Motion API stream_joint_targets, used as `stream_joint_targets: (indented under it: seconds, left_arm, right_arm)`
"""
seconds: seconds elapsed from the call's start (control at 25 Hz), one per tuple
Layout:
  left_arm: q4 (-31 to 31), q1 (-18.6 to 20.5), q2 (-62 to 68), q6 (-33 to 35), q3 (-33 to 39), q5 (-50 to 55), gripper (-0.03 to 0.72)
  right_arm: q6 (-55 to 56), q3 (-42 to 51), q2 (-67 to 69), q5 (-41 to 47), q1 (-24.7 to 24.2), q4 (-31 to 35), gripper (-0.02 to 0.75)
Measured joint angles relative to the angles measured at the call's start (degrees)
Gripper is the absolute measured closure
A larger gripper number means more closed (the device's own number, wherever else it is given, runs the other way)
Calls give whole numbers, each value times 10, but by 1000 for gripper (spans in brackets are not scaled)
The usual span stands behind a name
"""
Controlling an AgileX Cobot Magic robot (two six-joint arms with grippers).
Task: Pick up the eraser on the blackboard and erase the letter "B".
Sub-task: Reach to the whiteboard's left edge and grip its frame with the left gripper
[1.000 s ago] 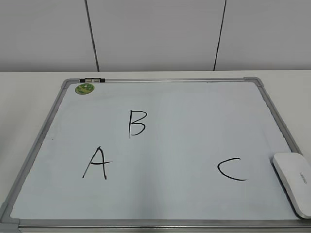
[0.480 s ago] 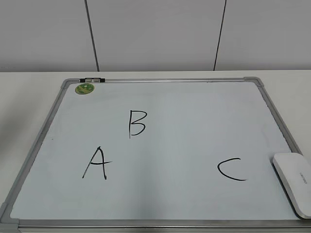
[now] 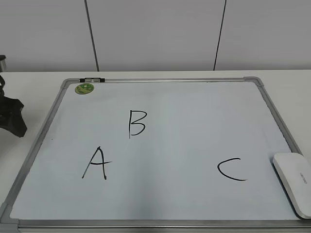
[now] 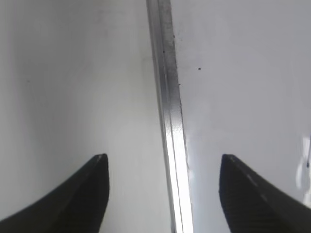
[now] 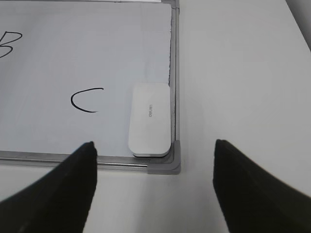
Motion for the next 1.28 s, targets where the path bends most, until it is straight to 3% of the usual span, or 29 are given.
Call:
stream_joint_targets:
  seconds: [0.36,0.56,0.84,1.28]
  left_arm:
    - [-13,0,79,2,-17,-42,216]
    - [-19,0,115,3,-63,-22,223]
    - [-20,0,121,3,-99,-22,303]
    - [-23,0,183,3,-154,32,312]
  right_arm:
    - [0,0,0,0,0,0,164]
    - [0,0,0,0,0,0,164]
    - [0,0,0,0,0,0,164]
    - [0,0,0,0,0,0,164]
